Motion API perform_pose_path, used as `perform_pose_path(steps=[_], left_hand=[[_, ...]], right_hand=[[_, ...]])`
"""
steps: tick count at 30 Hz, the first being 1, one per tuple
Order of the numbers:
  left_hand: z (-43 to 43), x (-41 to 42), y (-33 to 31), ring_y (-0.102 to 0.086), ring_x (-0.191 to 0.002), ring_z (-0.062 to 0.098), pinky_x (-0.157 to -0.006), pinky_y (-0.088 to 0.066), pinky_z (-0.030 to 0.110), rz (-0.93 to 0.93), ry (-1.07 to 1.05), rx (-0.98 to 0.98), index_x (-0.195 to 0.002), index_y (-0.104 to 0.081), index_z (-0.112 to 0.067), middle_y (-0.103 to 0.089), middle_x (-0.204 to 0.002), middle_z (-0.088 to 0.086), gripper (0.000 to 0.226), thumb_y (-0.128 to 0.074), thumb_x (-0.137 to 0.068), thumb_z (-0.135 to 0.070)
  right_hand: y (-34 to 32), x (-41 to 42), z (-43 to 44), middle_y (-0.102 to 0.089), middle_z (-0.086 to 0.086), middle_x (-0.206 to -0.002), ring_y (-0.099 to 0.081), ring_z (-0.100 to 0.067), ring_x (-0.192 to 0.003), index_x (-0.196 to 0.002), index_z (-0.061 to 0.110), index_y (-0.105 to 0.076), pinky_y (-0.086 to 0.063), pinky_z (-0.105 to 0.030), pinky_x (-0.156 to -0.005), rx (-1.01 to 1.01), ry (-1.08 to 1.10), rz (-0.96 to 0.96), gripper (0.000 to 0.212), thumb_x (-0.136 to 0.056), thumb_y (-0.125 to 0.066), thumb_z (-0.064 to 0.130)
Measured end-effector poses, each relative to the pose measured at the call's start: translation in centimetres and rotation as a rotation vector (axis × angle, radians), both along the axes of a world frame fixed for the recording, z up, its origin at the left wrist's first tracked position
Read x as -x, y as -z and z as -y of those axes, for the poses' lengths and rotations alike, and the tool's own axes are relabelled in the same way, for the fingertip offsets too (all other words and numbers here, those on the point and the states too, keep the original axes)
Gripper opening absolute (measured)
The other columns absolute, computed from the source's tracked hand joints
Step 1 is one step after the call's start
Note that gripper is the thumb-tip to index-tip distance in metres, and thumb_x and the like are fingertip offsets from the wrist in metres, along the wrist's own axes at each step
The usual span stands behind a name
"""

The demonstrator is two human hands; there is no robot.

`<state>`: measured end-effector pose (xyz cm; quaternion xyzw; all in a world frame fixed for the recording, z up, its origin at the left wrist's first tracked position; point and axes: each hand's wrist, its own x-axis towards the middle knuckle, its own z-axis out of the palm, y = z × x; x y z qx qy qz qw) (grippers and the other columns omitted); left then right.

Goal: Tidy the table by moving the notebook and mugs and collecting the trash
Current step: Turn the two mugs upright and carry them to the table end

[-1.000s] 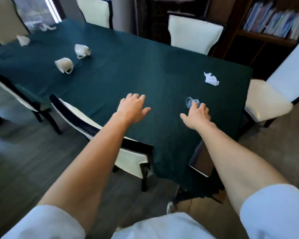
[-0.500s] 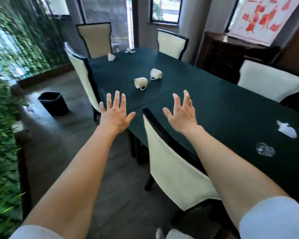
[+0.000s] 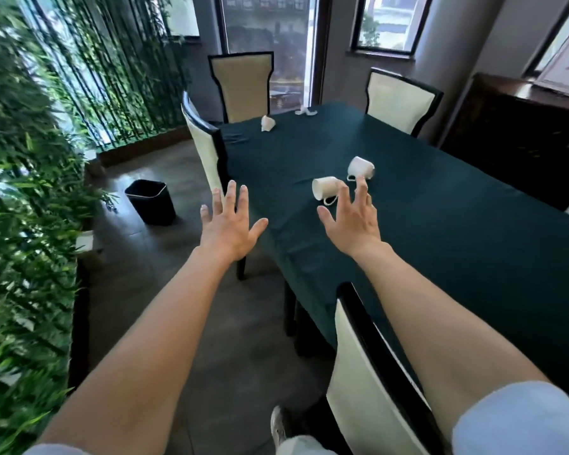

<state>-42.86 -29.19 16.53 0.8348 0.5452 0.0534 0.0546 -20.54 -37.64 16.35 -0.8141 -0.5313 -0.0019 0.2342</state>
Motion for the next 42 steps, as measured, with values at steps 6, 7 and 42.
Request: perform_pose_path(steps=[6, 7, 42], left_hand=[[-8.4, -4.5, 1.2, 0.007, -0.161, 0.034, -0.127, -0.008, 0.058, 0.037, -0.013, 0.074, -0.166, 0.004, -0.019, 0.010, -0.176, 0.004, 0.085, -0.033, -0.103, -0.063], [-9.7, -5.2, 1.5, 0.007, -0.161, 0.033, -0.127, -0.008, 0.057, 0.035, -0.009, 0.088, -0.166, 0.004, -0.019, 0.011, -0.176, 0.004, 0.085, -0.033, -0.103, -0.063], [-43.6, -30.6, 18.2, -0.043, -0.147, 0.029, -0.117, -0.041, 0.049, 0.262, 0.148, 1.176, -0.164, -0.022, -0.025, -0.034, -0.169, 0.001, 0.070, -0.037, -0.103, -0.055]], right_hand=[[1.0, -5.6, -8.3, -0.014, -0.021, -0.165, -0.040, -0.041, -0.139, -0.153, 0.015, -0.032, -0.036, -0.049, -0.112, 0.061, 0.039, -0.064, 0.062, -0.101, -0.051, 0.044], [1.3, -6.4, -9.4, -0.015, -0.021, -0.165, -0.041, -0.041, -0.138, -0.153, 0.015, -0.033, -0.037, -0.049, -0.111, 0.077, 0.050, -0.067, 0.062, -0.101, -0.051, 0.043], [19.0, -14.6, -37.3, -0.070, -0.012, -0.126, -0.062, -0.036, -0.117, -0.139, 0.011, -0.046, -0.050, -0.039, -0.091, 0.287, 0.753, -0.662, 0.050, -0.092, -0.064, 0.014]])
